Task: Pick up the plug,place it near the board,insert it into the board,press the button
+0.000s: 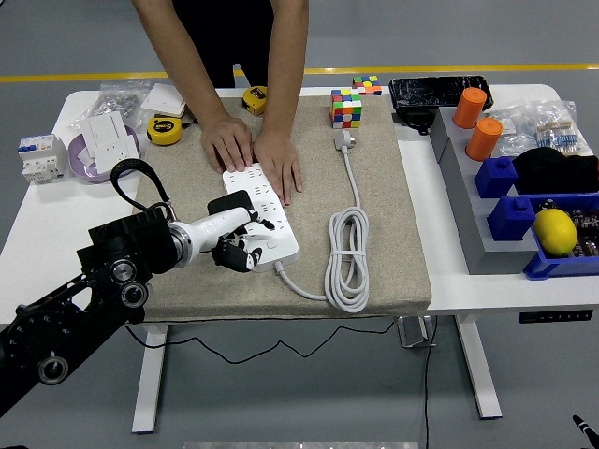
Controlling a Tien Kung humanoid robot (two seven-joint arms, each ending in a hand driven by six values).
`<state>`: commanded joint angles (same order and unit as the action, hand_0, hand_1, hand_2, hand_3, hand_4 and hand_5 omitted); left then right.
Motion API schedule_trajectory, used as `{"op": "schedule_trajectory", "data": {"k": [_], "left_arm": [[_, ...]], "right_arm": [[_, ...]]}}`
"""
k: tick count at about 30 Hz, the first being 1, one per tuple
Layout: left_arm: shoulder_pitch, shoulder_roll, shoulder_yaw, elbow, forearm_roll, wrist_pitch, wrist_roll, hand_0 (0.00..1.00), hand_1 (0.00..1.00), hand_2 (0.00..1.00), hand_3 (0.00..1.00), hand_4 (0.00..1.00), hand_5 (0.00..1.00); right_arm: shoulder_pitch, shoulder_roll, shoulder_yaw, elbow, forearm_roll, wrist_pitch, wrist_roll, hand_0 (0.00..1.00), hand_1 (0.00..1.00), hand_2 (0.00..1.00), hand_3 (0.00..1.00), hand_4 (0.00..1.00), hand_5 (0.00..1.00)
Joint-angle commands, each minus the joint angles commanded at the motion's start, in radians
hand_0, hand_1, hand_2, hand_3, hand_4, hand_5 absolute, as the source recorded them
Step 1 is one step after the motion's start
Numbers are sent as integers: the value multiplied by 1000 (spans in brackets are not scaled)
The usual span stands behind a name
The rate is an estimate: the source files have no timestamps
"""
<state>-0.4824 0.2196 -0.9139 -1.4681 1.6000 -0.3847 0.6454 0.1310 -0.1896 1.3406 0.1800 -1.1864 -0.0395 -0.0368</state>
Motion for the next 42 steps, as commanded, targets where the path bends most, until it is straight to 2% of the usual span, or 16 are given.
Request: {"op": "schedule_trajectory", "data": {"k": [5,7,19,36,42], "left_arm": [[-2,-5,9,10,-11,-27,0,123,46,190,906,435,34],[-2,-4,9,11,-14,-27,0,119,48,196,903,430,6],[-6,-7,14,37,-10,-19,0,120,51,201,903,421,2],[-1,-1,22,61,2,-63,0,120,49,200,877,418,2],[1,0,23,63,4,-67,0,120,49,202,857,415,2]], "right_arm": [[0,1,2,0,0,0,1,998,797,716,729,998,888],[-1,1,4,0,-2,0,0,998,797,716,730,998,892],[1,2,6,0,-1,1,3,998,796,716,729,998,902],[-5,3,12,0,-6,1,4,998,797,715,729,998,905],[-6,3,11,0,-5,1,4,998,796,716,729,998,905]]}}
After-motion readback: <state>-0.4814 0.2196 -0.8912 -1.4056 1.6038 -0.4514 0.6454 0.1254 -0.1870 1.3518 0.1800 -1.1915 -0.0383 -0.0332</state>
